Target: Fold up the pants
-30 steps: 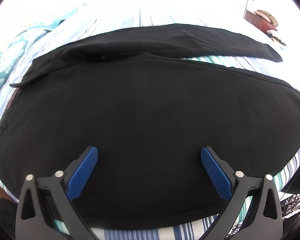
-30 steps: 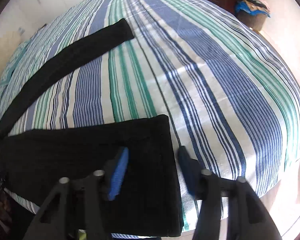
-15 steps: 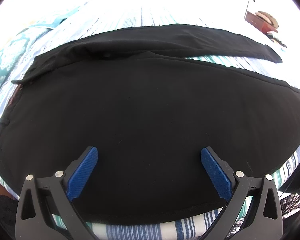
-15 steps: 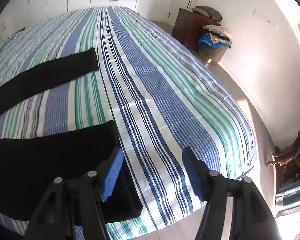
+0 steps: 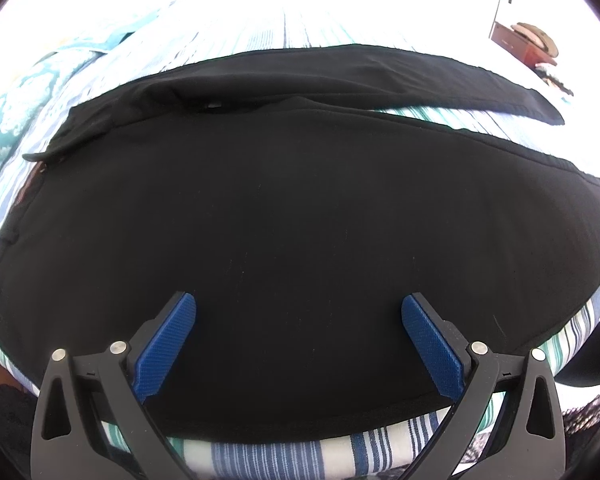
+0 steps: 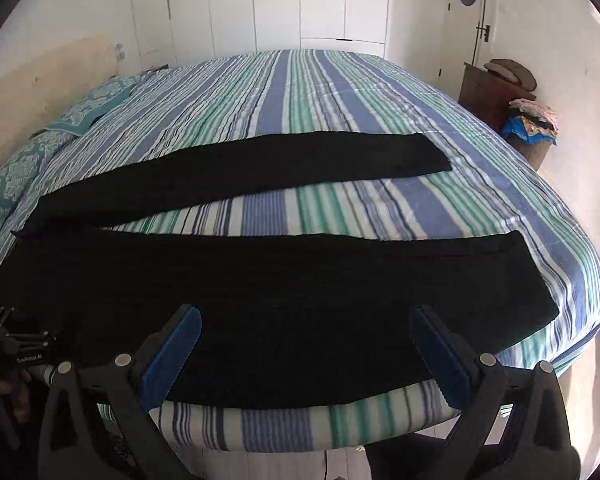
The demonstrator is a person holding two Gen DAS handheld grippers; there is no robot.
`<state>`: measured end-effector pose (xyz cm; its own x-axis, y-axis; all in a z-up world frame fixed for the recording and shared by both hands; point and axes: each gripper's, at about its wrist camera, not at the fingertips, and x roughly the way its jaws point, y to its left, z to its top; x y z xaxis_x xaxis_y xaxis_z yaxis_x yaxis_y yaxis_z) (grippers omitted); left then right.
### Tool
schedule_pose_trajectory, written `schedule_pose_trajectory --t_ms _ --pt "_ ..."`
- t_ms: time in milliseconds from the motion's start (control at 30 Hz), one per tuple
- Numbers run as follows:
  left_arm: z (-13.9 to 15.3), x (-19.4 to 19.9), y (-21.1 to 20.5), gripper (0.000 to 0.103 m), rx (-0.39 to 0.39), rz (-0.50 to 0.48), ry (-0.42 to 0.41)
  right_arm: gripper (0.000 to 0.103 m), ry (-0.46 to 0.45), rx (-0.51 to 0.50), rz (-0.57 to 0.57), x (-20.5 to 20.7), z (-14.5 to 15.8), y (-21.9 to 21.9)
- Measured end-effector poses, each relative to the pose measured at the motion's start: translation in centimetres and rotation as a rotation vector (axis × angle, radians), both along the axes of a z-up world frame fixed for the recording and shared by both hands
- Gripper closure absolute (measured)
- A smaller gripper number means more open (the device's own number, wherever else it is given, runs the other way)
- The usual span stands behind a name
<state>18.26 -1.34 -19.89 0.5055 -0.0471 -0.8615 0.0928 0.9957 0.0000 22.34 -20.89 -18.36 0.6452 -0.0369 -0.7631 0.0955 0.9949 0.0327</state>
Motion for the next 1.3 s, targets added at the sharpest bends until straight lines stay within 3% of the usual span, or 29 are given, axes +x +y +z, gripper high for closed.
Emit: schedule_pose_trajectory --t_ms 167,300,400,1033,1300 --pt "0.1 0.1 -0.1 0.0 0.0 0.008 0.006 0.0 0.016 0.006 0.077 2.3 -2.0 5.1" --pt "0.1 0.1 -0.1 0.0 -0.004 0.003 0.009 0.0 0.078 0.021 0.084 3.6 -4.8 6.7" --pt "0.1 0.1 -0.1 0.0 -0.004 0.006 0.012 0.0 0.087 -0.029 0.095 3.3 -6.8 7.5" --pt "-0.2 0.2 -0.3 0.0 0.016 -0.009 0.023 0.0 0.017 -0.049 0.09 2.5 -7.5 7.7" --pt "1.2 0.3 0.5 0.001 -0.069 0.02 0.009 0.0 0.027 -0.039 0.095 2.5 -7.3 7.6"
